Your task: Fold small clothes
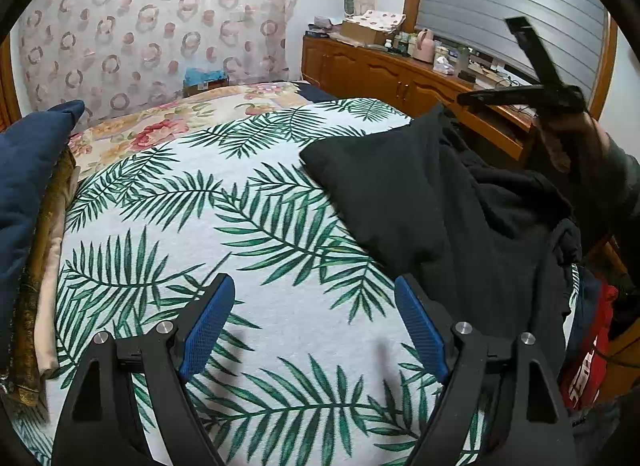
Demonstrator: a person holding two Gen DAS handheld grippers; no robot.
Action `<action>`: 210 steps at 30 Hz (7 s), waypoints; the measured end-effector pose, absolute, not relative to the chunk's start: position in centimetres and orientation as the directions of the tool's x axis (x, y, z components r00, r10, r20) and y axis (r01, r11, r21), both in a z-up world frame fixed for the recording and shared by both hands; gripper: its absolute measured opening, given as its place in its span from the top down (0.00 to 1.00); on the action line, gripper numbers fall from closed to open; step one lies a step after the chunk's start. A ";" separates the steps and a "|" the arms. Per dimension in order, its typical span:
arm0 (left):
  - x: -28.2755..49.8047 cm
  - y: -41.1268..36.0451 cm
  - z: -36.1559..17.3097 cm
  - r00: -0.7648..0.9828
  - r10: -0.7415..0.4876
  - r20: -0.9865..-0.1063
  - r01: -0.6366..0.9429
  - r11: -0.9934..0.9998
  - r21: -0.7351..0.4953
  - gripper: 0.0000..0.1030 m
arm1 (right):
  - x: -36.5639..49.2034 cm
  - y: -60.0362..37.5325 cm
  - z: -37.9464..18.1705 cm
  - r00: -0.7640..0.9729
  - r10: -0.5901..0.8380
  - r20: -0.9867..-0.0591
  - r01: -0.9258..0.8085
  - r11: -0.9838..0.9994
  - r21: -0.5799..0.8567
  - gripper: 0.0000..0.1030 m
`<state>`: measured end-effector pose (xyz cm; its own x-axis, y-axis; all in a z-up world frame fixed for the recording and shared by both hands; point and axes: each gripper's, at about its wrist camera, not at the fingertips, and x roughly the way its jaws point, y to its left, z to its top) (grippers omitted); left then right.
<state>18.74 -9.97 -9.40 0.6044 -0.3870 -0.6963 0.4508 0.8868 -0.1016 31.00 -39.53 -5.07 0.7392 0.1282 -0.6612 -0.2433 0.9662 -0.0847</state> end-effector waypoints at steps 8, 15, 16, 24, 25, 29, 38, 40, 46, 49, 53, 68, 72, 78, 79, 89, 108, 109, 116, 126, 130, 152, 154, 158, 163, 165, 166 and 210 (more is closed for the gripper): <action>17.2 -11.6 -9.3 0.591 -0.412 -0.693 0.478 0.871 -0.110 0.20 | 23.1 -36.6 -7.1 0.717 0.210 -0.665 -0.326 0.944 -0.054 0.59; 14.4 -12.7 -8.7 0.584 -0.445 -0.678 0.504 0.854 -0.127 0.20 | 16.1 -37.2 -7.3 0.747 0.213 -0.629 -0.310 0.950 -0.047 0.59; 14.0 -12.8 -8.6 0.584 -0.448 -0.677 0.506 0.853 -0.128 0.20 | 15.4 -37.3 -7.4 0.749 0.215 -0.627 -0.309 0.950 -0.043 0.59; 10.2 -13.9 -8.3 0.573 -0.467 -0.674 0.525 0.840 -0.136 0.20 | 10.0 -38.8 -8.8 0.746 0.215 -0.631 -0.273 0.962 0.005 0.59; 10.1 -14.0 -8.3 0.572 -0.467 -0.674 0.526 0.840 -0.135 0.20 | 9.6 -38.9 -8.9 0.742 0.219 -0.634 -0.271 0.962 0.015 0.59; 8.7 -14.5 -8.6 0.566 -0.465 -0.681 0.525 0.840 -0.137 0.20 | 8.5 -39.5 -9.9 0.728 0.223 -0.649 -0.258 0.965 0.043 0.59; 7.4 -16.0 -10.2 0.499 -0.493 -0.713 0.564 0.809 -0.166 0.20 | 9.5 -40.1 -10.8 0.695 0.281 -0.662 -0.251 0.957 0.143 0.60; 7.3 -16.4 -10.6 0.478 -0.507 -0.717 0.575 0.798 -0.182 0.23 | 9.7 -40.2 -10.7 0.698 0.292 -0.654 -0.259 0.954 0.151 0.75; 7.0 -17.1 -10.9 0.454 -0.528 -0.718 0.582 0.786 -0.209 0.28 | 6.9 -41.1 -7.2 0.768 0.281 -0.576 -0.287 0.954 0.082 0.96; 6.9 -17.4 -10.8 0.453 -0.537 -0.712 0.587 0.780 -0.215 0.31 | 4.9 -42.6 -5.3 0.797 0.243 -0.553 -0.267 0.963 0.039 0.96; 7.2 -17.9 -11.3 0.433 -0.549 -0.715 0.596 0.769 -0.230 0.47 | 4.3 -44.0 -6.1 0.788 0.196 -0.583 -0.221 0.975 0.028 0.96; 4.2 -17.9 -6.9 0.502 -0.593 -0.629 0.647 0.740 -0.181 0.94 | 4.1 -43.6 -6.3 0.771 0.234 -0.592 -0.249 0.967 0.058 0.96; 5.0 -17.9 -8.4 0.481 -0.575 -0.662 0.633 0.750 -0.192 0.94 | 4.8 -43.5 -7.8 0.770 0.218 -0.599 -0.212 0.974 0.081 0.93; 5.0 -18.2 -9.2 0.466 -0.565 -0.681 0.636 0.749 -0.186 0.94 | 7.0 -43.5 -9.0 0.808 0.172 -0.564 -0.138 0.985 0.104 0.43; 5.1 -18.3 -9.3 0.463 -0.561 -0.686 0.634 0.751 -0.186 0.94 | 7.4 -43.5 -9.2 0.804 0.177 -0.567 -0.137 0.984 0.114 0.42; 5.9 -18.2 -10.9 0.434 -0.544 -0.718 0.604 0.767 -0.216 0.94 | 10.4 -43.5 -11.8 0.740 0.228 -0.633 -0.122 0.971 0.207 0.42; 6.1 -16.8 -3.1 0.535 -0.641 -0.550 0.641 0.732 -0.231 0.96 | 7.5 -42.2 -5.7 0.819 0.292 -0.494 -0.269 0.956 0.119 0.92; 6.2 -16.5 -1.6 0.554 -0.646 -0.524 0.642 0.733 -0.225 0.96 | 7.1 -42.1 -4.6 0.830 0.291 -0.475 -0.275 0.956 0.105 0.92; 6.3 -13.1 5.9 0.659 -0.652 -0.375 0.630 0.751 -0.199 0.96 | 4.4 -41.0 2.4 0.874 0.332 -0.354 -0.339 0.940 0.043 0.93; 12.5 -8.7 13.7 0.792 -0.530 -0.302 0.516 0.846 -0.132 0.96 | 8.4 -37.0 10.9 0.884 0.381 -0.271 -0.408 0.911 -0.052 0.93; 15.9 -6.9 17.7 0.858 -0.449 -0.248 0.446 0.892 -0.071 0.96 | 14.0 -35.3 13.2 0.896 0.373 -0.240 -0.398 0.915 -0.064 0.93; 4.2 -4.1 -1.2 0.668 -0.503 -0.549 0.496 0.851 -0.176 0.96 | 9.4 -33.2 -7.2 0.740 0.434 -0.514 -0.493 0.870 0.024 0.93; 4.3 -4.4 -1.3 0.670 -0.494 -0.554 0.494 0.854 -0.164 0.96 | 9.6 -33.3 -7.2 0.732 0.434 -0.525 -0.494 0.869 0.029 0.93; 6.6 -4.3 -1.2 0.678 -0.478 -0.558 0.475 0.865 -0.164 0.96 | 9.1 -32.6 -6.6 0.732 0.429 -0.529 -0.496 0.868 0.020 0.93; 11.4 -2.5 -2.4 0.689 -0.447 -0.571 0.411 0.890 -0.200 0.96 | 13.2 -32.7 -4.5 0.727 0.435 -0.531 -0.490 0.871 0.043 0.93; 13.7 -2.1 -2.9 0.688 -0.434 -0.581 0.391 0.897 -0.207 0.96 | 15.9 -32.3 -4.8 0.720 0.438 -0.538 -0.481 0.874 0.068 0.93; 14.5 -2.0 -3.2 0.688 -0.429 -0.586 0.385 0.900 -0.206 0.96 | 17.0 -32.2 -5.0 0.716 0.439 -0.543 -0.477 0.875 0.079 0.92; 21.3 -4.1 -8.3 0.624 -0.383 -0.681 0.399 0.905 -0.144 0.24 | 24.6 -31.0 -8.2 0.713 0.380 -0.589 -0.468 0.884 0.003 0.36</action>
<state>21.32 -4.10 -8.32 0.6237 -0.3834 -0.6811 0.3991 0.9055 -0.1442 24.61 -31.03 -8.22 0.7134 0.3799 -0.5888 -0.4683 0.8836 0.0027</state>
